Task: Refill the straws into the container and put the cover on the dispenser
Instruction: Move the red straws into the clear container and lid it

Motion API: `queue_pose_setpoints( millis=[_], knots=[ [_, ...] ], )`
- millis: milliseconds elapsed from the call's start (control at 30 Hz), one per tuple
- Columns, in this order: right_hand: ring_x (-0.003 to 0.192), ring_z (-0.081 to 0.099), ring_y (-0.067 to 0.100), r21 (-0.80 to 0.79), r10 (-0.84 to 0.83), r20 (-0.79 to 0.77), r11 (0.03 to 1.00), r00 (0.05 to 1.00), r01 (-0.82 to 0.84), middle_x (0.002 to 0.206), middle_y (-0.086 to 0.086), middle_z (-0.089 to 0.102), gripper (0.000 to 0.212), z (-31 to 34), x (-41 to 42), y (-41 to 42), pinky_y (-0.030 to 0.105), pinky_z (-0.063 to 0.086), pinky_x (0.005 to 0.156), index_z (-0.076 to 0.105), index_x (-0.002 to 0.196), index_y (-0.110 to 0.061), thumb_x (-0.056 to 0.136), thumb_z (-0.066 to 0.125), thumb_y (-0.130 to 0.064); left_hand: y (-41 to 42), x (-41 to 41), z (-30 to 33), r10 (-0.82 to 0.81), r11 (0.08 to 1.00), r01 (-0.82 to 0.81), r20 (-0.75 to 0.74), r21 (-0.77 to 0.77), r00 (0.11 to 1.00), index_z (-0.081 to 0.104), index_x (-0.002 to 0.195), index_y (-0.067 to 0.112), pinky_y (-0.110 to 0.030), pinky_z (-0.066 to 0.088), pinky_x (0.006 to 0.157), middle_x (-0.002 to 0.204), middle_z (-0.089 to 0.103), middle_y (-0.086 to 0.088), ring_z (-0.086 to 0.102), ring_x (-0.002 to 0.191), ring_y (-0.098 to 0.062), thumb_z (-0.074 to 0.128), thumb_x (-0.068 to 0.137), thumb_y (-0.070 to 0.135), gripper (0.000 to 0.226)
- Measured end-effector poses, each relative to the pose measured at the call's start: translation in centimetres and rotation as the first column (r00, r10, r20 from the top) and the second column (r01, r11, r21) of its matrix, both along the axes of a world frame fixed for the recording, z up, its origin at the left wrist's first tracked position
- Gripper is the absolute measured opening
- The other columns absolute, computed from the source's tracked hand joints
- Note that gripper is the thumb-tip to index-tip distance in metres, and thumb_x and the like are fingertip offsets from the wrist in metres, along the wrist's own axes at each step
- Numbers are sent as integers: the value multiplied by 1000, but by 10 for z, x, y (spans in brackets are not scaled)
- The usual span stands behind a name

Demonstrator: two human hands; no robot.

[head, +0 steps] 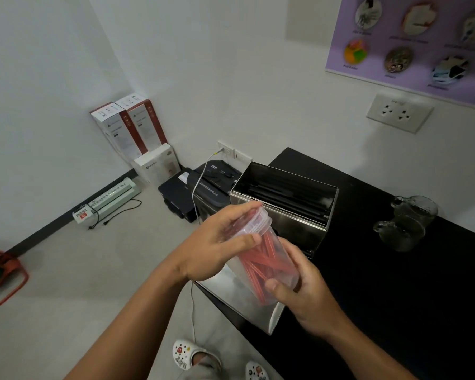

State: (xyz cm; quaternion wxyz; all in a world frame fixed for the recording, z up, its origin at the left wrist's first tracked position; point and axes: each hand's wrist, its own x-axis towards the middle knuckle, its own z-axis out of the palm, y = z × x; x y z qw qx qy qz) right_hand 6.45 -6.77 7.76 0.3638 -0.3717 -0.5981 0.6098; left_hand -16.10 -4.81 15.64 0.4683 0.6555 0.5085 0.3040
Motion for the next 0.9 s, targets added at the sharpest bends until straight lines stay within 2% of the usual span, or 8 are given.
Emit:
queue_pose_setpoints(
  millis=[133, 267, 467, 533, 633, 733, 833, 900],
  knots=[
    [135, 58, 11, 81, -142, 85, 988, 986, 135, 146, -16, 57, 91, -4, -2, -6, 44, 53, 107, 40, 152, -47, 74, 86, -54, -3, 2, -1, 20, 1000, -21, 16, 2, 1000, 43, 158, 28, -39, 48, 117, 152, 53, 4, 54, 140, -5, 67, 85, 53, 81],
    [136, 54, 3, 122, -249, 67, 963, 966, 240, 142, -31, 53, 88, -2, -6, -10, 28, 53, 104, 36, 145, -63, 71, 84, -56, -7, 2, -2, 32, 999, -33, 66, 5, 997, 38, 161, 27, -43, 46, 119, 154, 49, 2, 50, 143, -10, 68, 86, 48, 83],
    [114, 73, 29, -320, -284, -162, 921, 945, 222, 128, 7, 74, 86, 14, -15, -5, 45, 62, 85, 61, 140, -31, 72, 69, -81, -10, 7, -4, 4, 994, -7, 28, 110, 1000, 41, 160, 29, -54, 49, 112, 149, 48, -2, 51, 139, -27, 68, 90, 44, 76],
    [97, 76, 37, -471, -218, -164, 874, 962, 118, 121, 19, 75, 83, 19, -15, 2, 46, 60, 69, 68, 134, -22, 77, 62, -82, -10, 7, -4, -19, 991, 18, 9, 131, 1000, 41, 160, 28, -52, 52, 109, 150, 46, -1, 51, 138, -27, 69, 91, 44, 76],
    [86, 76, 37, -589, -141, -179, 808, 974, 8, 117, 27, 74, 73, 24, -12, 7, 41, 59, 61, 72, 129, -19, 84, 58, -76, -9, 5, -6, 8, 990, -12, 32, 140, 999, 44, 158, 28, -55, 52, 108, 148, 50, -2, 53, 136, -27, 69, 89, 52, 77],
    [103, 77, 30, -431, -239, -195, 892, 951, 136, 124, 14, 75, 75, 25, -15, 5, 35, 62, 73, 67, 132, -33, 75, 66, -82, -9, 9, -8, 155, 975, -173, 124, 141, 980, 46, 157, 25, -53, 51, 110, 146, 55, -5, 57, 135, -26, 68, 88, 47, 76],
    [126, 67, 18, -77, -315, -191, 949, 930, 306, 138, -9, 65, 85, 22, -20, 2, 27, 56, 94, 39, 153, -33, 83, 69, -71, -9, 13, -7, 222, 964, -247, 212, 97, 952, 47, 156, 23, -35, 54, 102, 142, 63, 2, 63, 130, -20, 66, 87, 47, 75],
    [132, 61, 20, 72, -328, -189, 935, 925, 346, 145, -8, 58, 89, 23, -22, 1, 27, 53, 100, 30, 157, -30, 85, 69, -67, -11, 16, -3, 215, 967, -240, 229, 84, 949, 47, 155, 26, -29, 55, 96, 137, 66, 11, 65, 125, -15, 65, 87, 47, 73]
  ],
)
